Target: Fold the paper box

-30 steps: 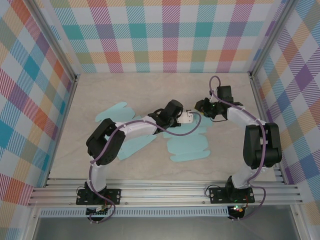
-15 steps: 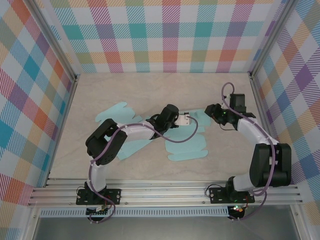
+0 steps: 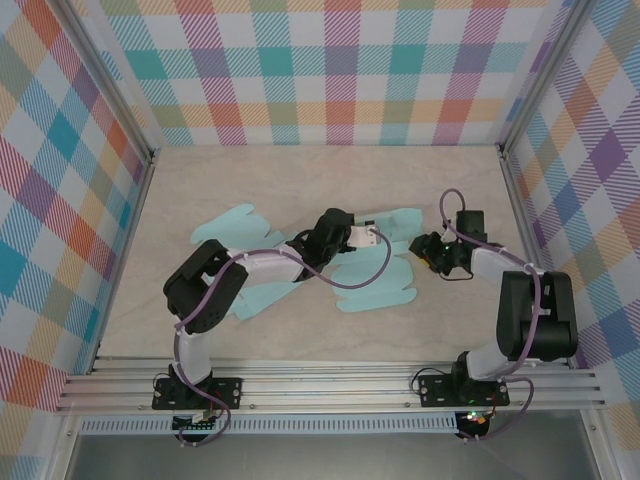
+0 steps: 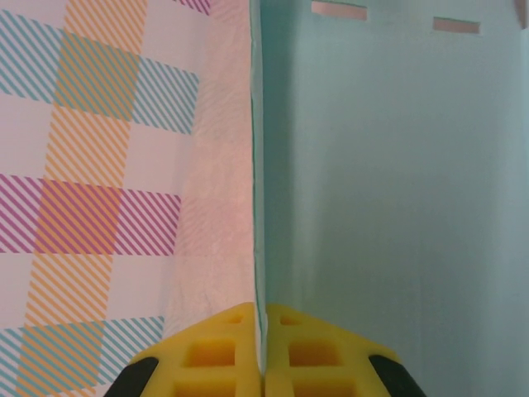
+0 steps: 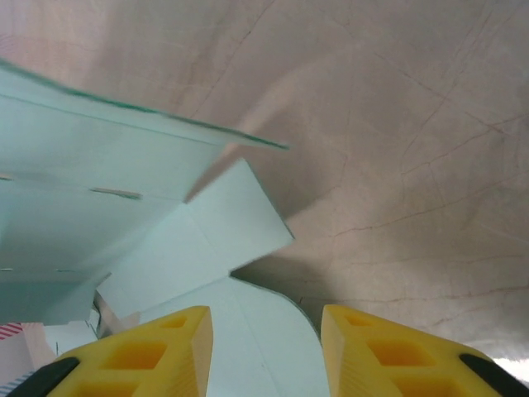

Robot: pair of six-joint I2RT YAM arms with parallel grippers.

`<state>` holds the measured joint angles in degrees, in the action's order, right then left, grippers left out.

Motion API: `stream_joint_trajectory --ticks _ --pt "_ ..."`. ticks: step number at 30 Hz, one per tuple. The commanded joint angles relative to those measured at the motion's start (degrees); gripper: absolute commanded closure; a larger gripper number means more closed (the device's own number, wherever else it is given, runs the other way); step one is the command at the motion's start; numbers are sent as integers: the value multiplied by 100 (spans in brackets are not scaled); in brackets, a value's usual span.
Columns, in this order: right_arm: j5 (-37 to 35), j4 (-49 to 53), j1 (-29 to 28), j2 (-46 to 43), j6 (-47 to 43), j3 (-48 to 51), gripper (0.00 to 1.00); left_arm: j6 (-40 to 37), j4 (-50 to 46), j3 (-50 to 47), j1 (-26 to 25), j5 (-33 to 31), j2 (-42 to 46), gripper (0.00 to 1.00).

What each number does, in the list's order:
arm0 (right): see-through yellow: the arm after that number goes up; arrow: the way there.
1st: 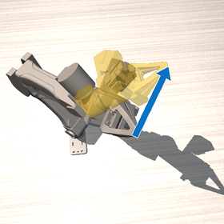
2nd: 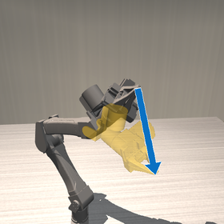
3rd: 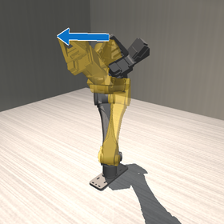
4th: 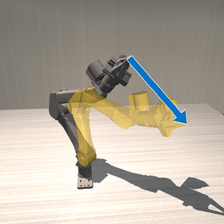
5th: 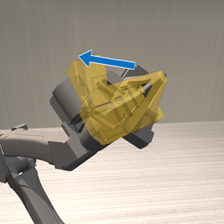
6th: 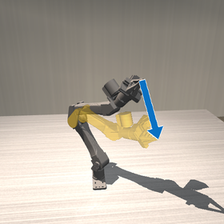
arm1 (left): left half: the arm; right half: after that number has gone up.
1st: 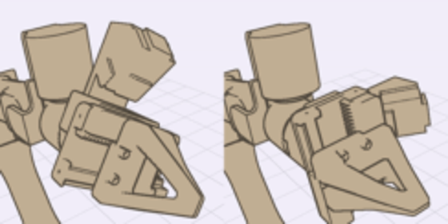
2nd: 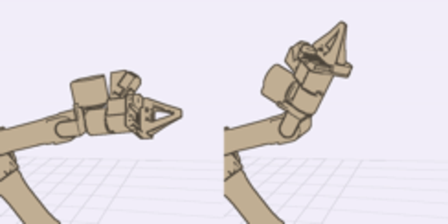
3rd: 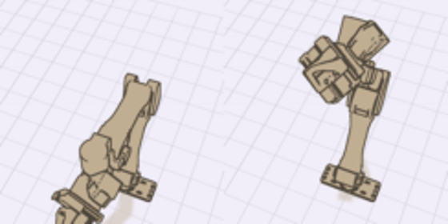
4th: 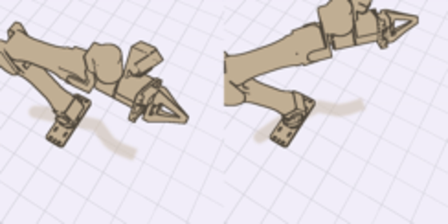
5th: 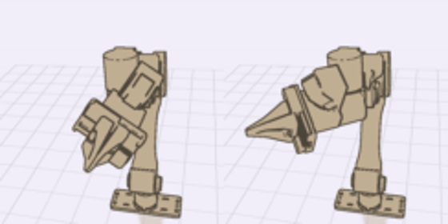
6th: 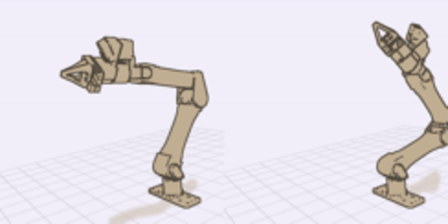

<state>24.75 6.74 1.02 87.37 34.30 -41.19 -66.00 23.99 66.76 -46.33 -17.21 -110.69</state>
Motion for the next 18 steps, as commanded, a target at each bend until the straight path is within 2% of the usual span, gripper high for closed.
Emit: stream_joint_trajectory --ticks 1,6,18 --pt "226 -390 -5 210 76 3 58 100 295 -120 51 23 298 100" --pt "541 -839 -4 427 182 -16 58 157 259 -124 45 20 305 100" --pt "679 -1339 -10 824 252 -207 58 228 223 -93 45 42 319 100"
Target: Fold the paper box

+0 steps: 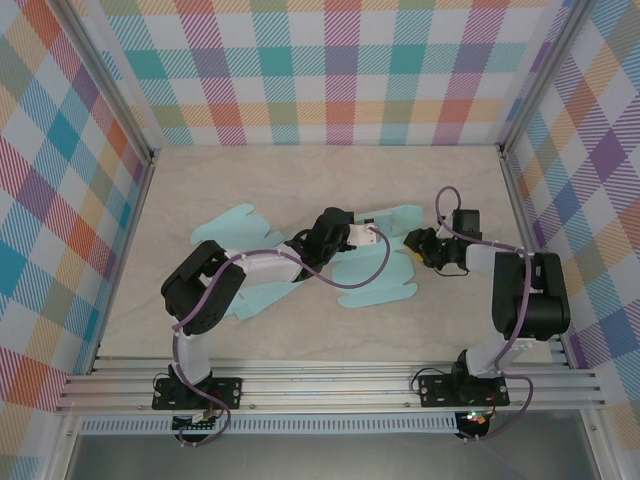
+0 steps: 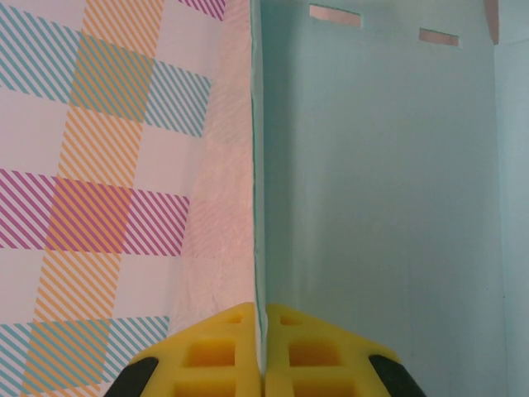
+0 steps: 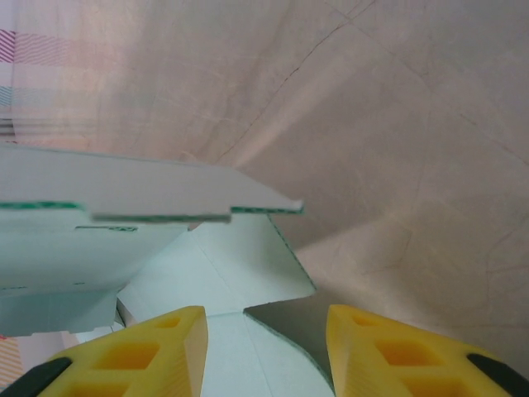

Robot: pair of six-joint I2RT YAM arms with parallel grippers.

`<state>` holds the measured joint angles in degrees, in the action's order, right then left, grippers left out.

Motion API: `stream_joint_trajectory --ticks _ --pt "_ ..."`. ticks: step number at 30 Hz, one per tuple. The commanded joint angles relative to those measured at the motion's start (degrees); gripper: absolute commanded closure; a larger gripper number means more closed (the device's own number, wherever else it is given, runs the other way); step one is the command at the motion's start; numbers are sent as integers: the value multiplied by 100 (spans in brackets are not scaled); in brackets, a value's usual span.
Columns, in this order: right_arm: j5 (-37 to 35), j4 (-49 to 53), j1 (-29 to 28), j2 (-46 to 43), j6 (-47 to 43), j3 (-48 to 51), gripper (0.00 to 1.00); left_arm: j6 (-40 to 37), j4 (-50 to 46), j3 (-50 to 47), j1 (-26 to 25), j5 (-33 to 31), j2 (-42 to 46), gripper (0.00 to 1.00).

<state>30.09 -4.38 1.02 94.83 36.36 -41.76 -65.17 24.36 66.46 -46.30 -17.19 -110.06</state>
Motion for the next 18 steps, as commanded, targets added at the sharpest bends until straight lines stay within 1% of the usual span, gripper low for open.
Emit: stream_joint_trajectory --ticks 1,4,7,11,18 --pt "110 -230 -11 89 42 -133 57 145 190 -63 41 31 254 100" --pt "24 -263 -13 97 28 -80 57 145 176 -71 45 39 240 100" --pt "142 -516 -14 140 89 -35 57 166 158 -54 47 49 241 100" --pt "317 -820 -63 238 169 -98 60 188 164 -30 44 66 222 100" --pt "310 -834 -198 18 143 -202 69 223 109 46 44 62 160 100"
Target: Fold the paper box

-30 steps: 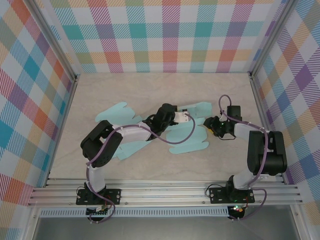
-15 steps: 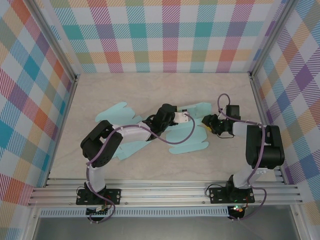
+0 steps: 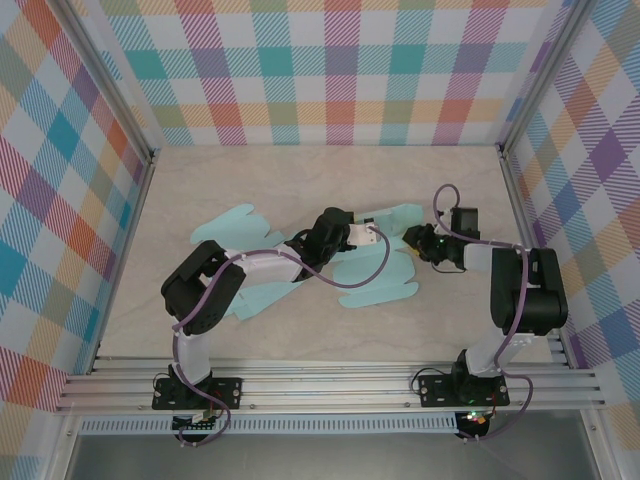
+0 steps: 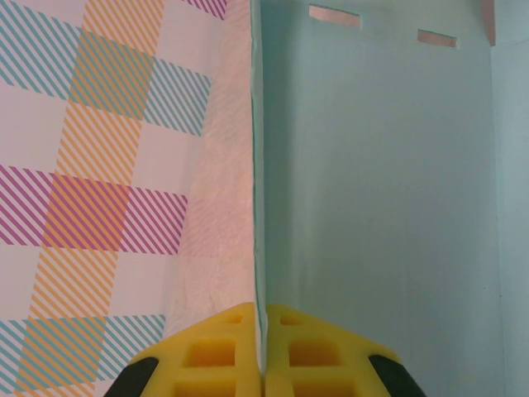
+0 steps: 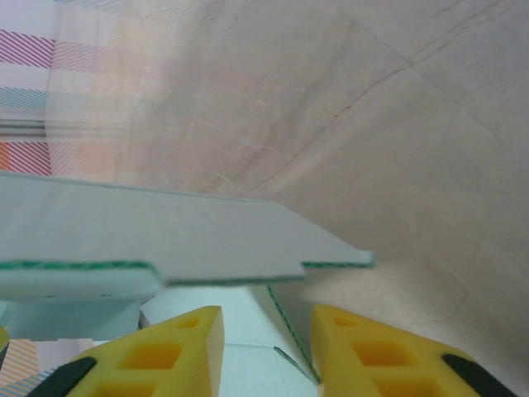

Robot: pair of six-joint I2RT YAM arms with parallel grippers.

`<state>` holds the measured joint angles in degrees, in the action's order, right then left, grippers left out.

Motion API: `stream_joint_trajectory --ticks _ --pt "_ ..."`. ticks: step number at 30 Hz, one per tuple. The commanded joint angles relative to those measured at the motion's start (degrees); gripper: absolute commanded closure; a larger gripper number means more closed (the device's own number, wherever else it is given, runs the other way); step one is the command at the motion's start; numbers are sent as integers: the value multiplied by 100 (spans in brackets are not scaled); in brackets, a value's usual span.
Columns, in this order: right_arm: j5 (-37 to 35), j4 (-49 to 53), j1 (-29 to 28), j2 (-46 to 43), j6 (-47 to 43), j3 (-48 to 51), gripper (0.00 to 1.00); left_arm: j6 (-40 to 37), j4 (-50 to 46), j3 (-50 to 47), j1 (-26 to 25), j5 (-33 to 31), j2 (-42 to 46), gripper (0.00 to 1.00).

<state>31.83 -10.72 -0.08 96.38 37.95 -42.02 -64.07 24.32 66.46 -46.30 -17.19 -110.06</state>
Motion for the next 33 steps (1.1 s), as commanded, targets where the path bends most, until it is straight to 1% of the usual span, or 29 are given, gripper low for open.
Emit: stream_joint_trajectory --ticks 1,3,5,10,15,16,18,19,20,21,24,28,33 --pt "117 -193 -135 -190 -17 -168 71 114 103 73 50 49 146 100" --pt "58 -193 -214 -263 7 -158 74 131 106 119 45 18 97 100" --pt "-16 -211 -341 -289 55 -158 74 158 113 177 43 -26 34 100" --pt "-247 -246 -663 -221 146 -206 65 202 132 317 45 -136 -126 100" --pt "-381 -261 -792 28 287 -290 65 178 152 385 40 -193 -237 100" --pt "-387 -279 -792 73 328 -283 66 168 184 386 38 -214 -265 100" --pt "-403 -358 -792 145 404 -251 74 124 227 386 38 -261 -317 100" --pt "-401 -409 -792 162 427 -234 76 104 258 384 36 -276 -323 100" --pt "-383 -490 -792 183 466 -207 77 93 281 386 42 -297 -349 100" --pt "-353 -553 -792 201 504 -193 77 72 300 394 38 -315 -364 100" --pt "-196 -738 -792 242 619 -184 70 53 339 433 36 -341 -405 100" --pt "23 -1143 -809 254 835 -109 67 53 374 506 26 -365 -479 100" --pt "77 -1432 -869 216 1019 -43 64 22 352 610 -1 -421 -500 100"
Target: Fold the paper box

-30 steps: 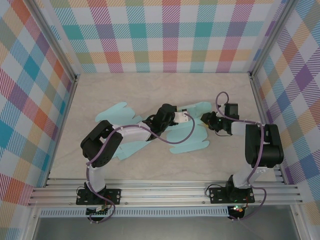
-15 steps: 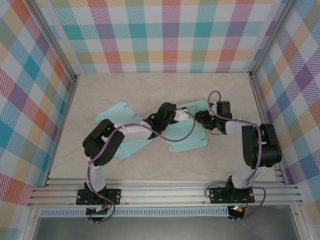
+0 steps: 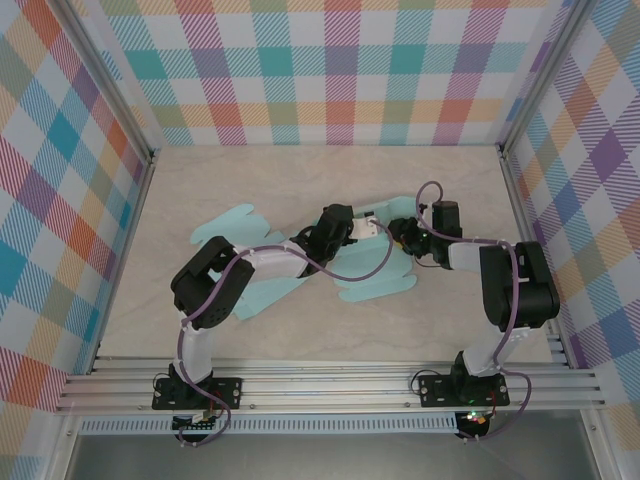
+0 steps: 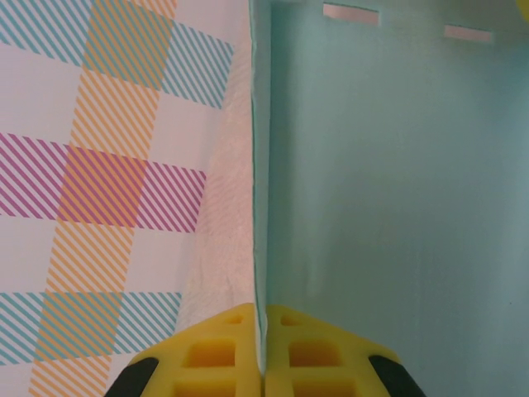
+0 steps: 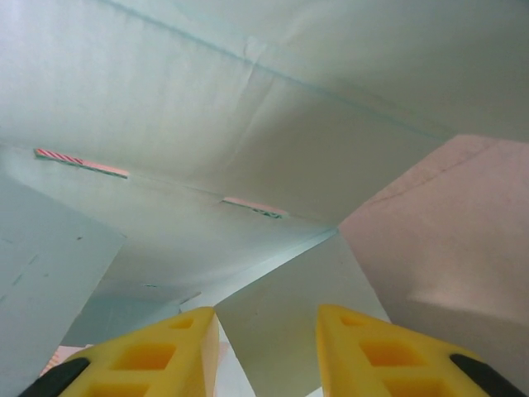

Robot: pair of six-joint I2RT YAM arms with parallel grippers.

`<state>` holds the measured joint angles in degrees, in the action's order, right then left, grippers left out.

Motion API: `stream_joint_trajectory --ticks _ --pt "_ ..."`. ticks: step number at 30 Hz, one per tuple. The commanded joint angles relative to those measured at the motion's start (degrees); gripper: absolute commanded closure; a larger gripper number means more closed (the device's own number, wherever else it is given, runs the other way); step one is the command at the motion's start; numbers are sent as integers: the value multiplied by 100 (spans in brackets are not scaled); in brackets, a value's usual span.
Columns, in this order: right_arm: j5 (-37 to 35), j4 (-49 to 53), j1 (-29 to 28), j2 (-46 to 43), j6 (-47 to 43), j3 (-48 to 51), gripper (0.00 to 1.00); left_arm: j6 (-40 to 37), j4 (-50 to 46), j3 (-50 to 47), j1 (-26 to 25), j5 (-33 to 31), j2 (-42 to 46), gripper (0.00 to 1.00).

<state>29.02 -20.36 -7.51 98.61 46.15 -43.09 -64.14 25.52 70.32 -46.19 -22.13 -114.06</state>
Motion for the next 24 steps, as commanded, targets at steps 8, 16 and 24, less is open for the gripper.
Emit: stream_joint_trajectory --ticks 8,16,24 --pt "237 -494 -430 3 241 45 62 59 278 297 -29 -32 -177 100" --pt "93 66 -445 -257 9 -5 61 -83 356 168 -21 -106 -79 100" --pt "-274 1549 -257 -1428 -672 -87 54 -321 579 44 -3 -113 -113 100"
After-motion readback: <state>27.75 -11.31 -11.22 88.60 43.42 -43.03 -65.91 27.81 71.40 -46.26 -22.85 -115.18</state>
